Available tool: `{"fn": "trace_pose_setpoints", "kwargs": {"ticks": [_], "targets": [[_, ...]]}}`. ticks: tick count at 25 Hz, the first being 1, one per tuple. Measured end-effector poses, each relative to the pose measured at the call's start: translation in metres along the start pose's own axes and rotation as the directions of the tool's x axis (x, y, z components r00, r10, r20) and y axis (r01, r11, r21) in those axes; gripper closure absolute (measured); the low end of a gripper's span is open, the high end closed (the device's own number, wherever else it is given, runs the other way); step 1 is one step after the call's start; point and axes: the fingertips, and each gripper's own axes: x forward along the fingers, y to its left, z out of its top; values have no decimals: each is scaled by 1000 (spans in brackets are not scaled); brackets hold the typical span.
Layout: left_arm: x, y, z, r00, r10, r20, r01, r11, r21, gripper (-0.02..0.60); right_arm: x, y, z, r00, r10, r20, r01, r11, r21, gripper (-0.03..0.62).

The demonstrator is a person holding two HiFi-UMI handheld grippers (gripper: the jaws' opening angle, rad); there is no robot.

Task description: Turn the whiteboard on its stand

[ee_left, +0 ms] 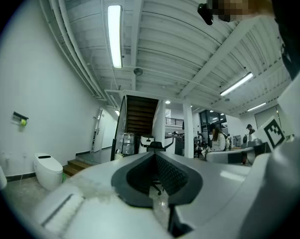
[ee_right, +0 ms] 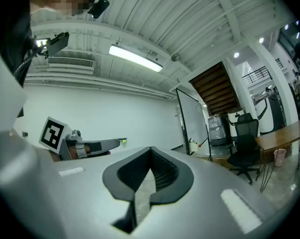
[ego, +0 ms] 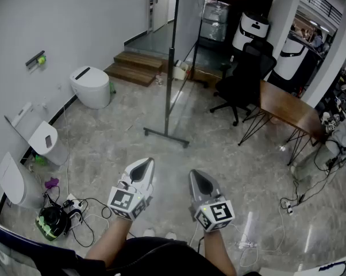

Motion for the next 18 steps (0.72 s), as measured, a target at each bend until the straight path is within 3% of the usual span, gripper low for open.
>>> {"fn": "trace_pose_setpoints", "kwargs": {"ticks": [10, 18], "targets": [[3, 2, -1, 1000, 3, 9, -3, 1000, -12, 578, 4, -2, 0, 1000, 20, 0, -20, 1000, -5, 586], [6, -7, -9, 999, -46, 10, 47, 997, -62, 578, -3, -5, 3, 999, 36, 14, -36, 999, 22, 586]]}}
